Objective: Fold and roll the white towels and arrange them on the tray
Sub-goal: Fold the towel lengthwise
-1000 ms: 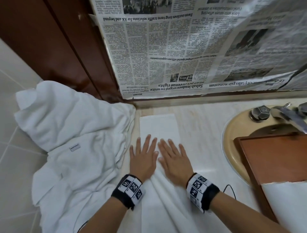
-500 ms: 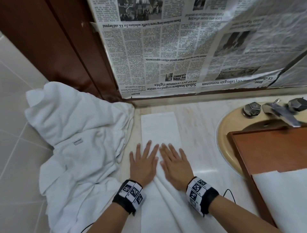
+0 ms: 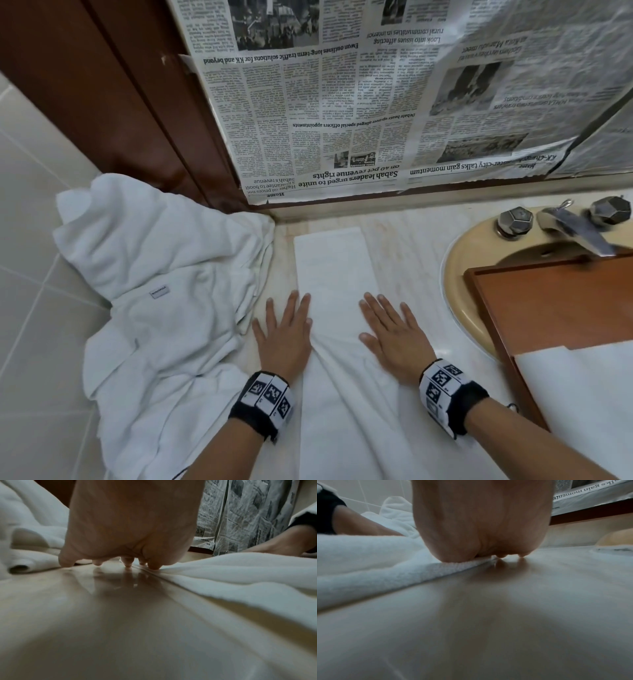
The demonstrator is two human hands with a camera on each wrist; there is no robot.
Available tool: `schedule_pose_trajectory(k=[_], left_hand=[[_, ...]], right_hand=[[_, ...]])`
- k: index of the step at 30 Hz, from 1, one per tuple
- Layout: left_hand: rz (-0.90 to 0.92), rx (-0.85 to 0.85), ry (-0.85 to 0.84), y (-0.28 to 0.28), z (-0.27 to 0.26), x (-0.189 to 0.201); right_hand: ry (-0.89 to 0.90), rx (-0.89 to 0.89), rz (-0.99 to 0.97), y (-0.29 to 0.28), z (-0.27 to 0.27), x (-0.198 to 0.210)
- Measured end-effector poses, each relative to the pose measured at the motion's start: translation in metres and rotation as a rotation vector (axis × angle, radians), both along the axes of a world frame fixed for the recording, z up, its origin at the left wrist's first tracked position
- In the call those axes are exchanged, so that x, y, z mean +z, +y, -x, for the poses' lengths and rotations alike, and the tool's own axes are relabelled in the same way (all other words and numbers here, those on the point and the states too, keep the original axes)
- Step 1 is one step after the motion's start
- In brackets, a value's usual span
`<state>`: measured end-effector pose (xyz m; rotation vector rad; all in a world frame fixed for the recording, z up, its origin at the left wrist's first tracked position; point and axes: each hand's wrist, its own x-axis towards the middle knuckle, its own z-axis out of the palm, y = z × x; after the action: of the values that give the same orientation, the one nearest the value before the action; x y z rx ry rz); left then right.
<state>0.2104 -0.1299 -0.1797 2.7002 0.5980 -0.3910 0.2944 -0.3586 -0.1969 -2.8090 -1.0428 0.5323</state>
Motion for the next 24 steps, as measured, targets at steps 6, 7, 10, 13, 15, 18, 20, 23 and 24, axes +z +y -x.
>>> schedule_pose_trajectory(k=[6,7,10,13,15,18,20,23,24], left_hand=[[0.035,-0.034,0.016,0.0,-0.058,0.001],[0.041,-0.029,0.02,0.001,-0.066,0.001],[0.041,-0.004,0.038,0.0,-0.081,0.001],[0.044,0.018,0.019,0.001,-0.086,0.004],[0.06,0.031,-0.016,0.001,-0.085,0.008],[0.107,0.056,-0.137,-0.006,-0.069,0.01],[0.167,0.029,-0.256,-0.012,-0.05,0.01],[0.292,-0.093,-0.353,-0.023,-0.019,0.004],[0.313,-0.129,-0.362,-0.027,-0.012,0.001]], right_hand=[[0.018,-0.039,0.035,-0.004,-0.048,0.005],[0.029,-0.038,0.041,-0.004,-0.055,0.006],[0.045,-0.018,0.051,-0.003,-0.077,0.009],[0.061,0.003,0.059,-0.002,-0.094,0.013],[0.141,-0.011,0.021,-0.001,-0.099,0.021],[0.2,-0.102,-0.265,0.0,-0.079,0.032],[0.153,-0.17,-0.458,-0.006,-0.048,0.04],[0.139,-0.222,-0.607,-0.019,0.007,0.048],[0.155,-0.216,-0.586,-0.024,0.024,0.05]])
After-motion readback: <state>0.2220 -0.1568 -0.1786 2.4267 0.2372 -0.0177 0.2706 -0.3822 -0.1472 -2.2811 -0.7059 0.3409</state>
